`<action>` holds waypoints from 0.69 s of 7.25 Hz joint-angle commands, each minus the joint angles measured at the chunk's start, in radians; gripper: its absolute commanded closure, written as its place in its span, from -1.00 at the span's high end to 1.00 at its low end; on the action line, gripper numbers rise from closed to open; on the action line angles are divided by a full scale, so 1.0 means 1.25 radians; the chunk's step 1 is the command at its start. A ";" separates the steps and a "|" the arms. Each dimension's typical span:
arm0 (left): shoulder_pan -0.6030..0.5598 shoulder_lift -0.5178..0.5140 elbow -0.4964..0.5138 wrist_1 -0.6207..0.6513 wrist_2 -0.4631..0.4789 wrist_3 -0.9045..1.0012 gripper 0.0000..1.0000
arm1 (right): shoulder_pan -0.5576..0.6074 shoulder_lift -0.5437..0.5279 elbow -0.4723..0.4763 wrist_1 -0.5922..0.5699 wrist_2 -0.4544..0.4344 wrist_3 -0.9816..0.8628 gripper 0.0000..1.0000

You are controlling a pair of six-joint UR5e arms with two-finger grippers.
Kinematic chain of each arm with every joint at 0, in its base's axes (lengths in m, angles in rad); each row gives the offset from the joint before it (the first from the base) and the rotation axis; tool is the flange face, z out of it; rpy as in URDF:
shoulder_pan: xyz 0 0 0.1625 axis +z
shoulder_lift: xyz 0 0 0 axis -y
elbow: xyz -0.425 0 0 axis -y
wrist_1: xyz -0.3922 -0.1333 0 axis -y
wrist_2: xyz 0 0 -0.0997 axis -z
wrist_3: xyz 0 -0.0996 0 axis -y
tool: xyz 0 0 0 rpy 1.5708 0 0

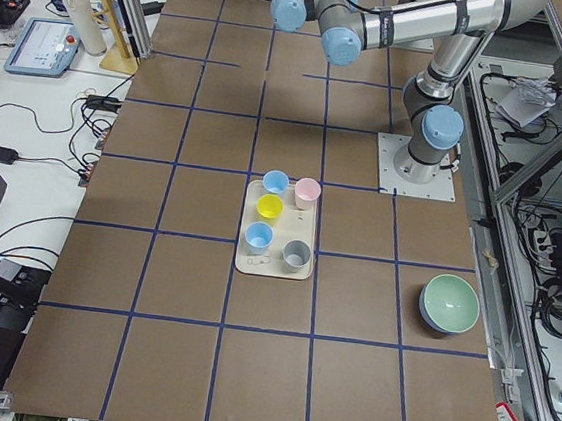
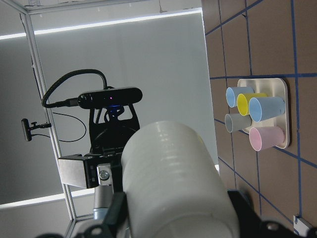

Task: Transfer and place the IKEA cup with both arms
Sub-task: 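Open the right gripper and pull back while the left gripper carries the cup away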

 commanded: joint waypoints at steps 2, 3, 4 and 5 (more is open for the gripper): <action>0.001 0.000 0.000 0.005 0.001 -0.002 -0.98 | 0.000 0.001 -0.001 -0.001 0.008 0.000 0.98; 0.001 0.000 0.001 0.005 0.001 -0.004 -0.98 | 0.000 0.002 -0.002 0.000 0.004 0.000 1.00; 0.002 0.000 0.001 0.005 0.001 -0.004 -0.98 | -0.001 0.006 -0.004 0.001 0.004 0.000 1.00; 0.002 0.000 0.002 0.005 0.001 -0.005 -0.99 | -0.011 0.007 -0.006 0.001 0.001 0.001 1.00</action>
